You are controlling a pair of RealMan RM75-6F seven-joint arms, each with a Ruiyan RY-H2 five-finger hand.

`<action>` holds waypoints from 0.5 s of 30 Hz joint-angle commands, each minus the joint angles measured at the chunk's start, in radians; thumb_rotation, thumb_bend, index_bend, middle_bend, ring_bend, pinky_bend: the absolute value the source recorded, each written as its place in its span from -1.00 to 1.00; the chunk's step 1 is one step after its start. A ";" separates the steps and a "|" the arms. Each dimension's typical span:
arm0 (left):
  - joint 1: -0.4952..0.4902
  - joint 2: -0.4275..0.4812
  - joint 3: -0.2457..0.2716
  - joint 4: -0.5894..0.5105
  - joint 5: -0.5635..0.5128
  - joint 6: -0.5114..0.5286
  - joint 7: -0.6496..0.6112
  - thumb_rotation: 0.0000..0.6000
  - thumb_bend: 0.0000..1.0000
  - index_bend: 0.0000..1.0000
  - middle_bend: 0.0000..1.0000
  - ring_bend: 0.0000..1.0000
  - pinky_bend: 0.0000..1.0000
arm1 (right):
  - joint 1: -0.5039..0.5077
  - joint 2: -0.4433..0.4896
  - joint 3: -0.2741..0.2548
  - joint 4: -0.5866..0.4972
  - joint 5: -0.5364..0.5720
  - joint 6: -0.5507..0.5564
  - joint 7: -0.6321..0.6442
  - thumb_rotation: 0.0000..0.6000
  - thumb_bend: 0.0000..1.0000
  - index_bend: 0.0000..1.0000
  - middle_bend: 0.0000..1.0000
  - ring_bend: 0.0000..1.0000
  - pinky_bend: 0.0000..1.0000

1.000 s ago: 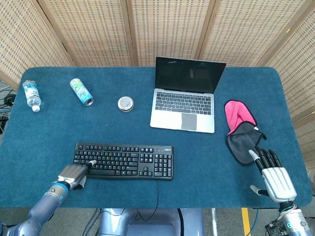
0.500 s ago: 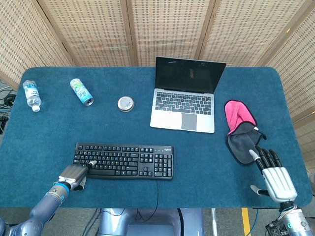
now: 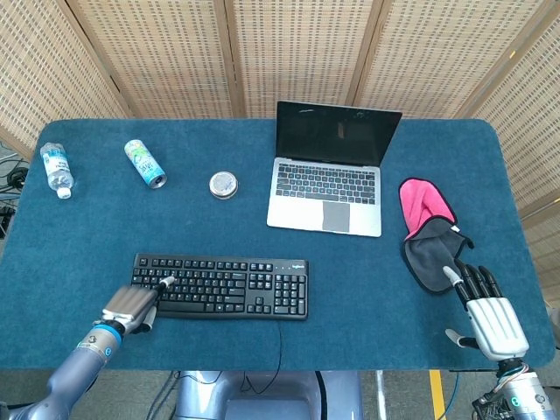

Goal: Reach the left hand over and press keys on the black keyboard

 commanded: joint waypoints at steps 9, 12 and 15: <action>0.305 -0.024 0.039 0.096 0.593 0.376 -0.229 1.00 -0.25 -1.00 -0.93 -0.77 -0.65 | 0.000 -0.004 0.001 0.002 0.004 -0.003 -0.012 1.00 -0.95 -1.00 -1.00 -1.00 -1.00; 0.388 -0.097 0.039 0.233 0.708 0.488 -0.271 1.00 -0.49 -1.00 -1.00 -0.99 -0.92 | -0.001 -0.006 0.004 0.003 0.008 0.000 -0.018 1.00 -0.95 -1.00 -1.00 -1.00 -1.00; 0.452 -0.168 0.029 0.368 0.779 0.566 -0.282 1.00 -0.66 -1.00 -1.00 -1.00 -1.00 | -0.002 -0.006 0.007 0.002 0.012 0.003 -0.021 1.00 -0.95 -1.00 -1.00 -1.00 -1.00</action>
